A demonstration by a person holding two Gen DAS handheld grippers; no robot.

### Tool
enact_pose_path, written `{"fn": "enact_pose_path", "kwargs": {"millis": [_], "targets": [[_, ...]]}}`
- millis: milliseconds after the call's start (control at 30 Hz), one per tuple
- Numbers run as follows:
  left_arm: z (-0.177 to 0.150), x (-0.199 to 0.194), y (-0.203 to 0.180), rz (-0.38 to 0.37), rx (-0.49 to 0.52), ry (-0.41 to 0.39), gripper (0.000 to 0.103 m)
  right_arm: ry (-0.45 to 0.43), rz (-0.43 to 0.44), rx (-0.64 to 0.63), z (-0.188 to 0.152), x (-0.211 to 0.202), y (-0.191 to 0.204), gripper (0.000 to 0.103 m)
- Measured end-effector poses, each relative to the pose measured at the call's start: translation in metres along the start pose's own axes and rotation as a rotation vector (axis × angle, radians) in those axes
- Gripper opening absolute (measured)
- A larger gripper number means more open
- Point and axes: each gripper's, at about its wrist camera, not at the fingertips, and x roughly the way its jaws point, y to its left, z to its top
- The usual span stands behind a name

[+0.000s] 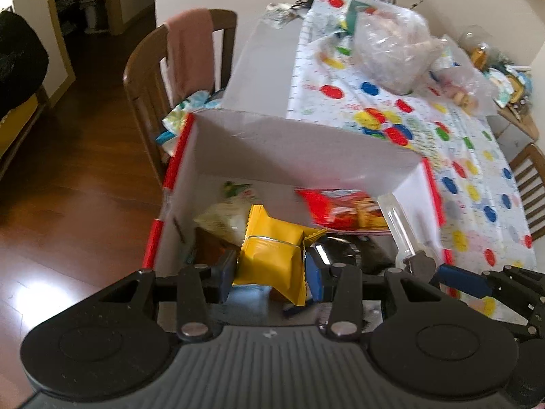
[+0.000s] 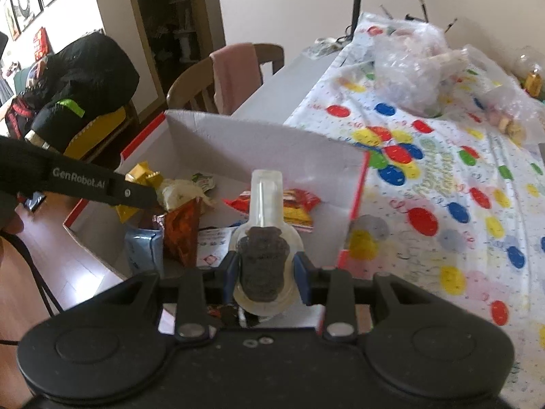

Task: Organize snacks
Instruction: 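Carry the yellow snack and dark grey snack with both tools over the box, then open both tools to release the yellow and dark grey snacks into the box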

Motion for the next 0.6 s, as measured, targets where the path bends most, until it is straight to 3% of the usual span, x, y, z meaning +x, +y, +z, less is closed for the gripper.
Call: {"fn": "enact_pose_path", "kwargs": {"millis": [600], "targets": [[-0.014, 0.047, 0.011, 0.018, 0.066, 0.052, 0.043, 0.082, 0.003, 0.000, -0.008, 0.046, 0.015, 0.034]]}}
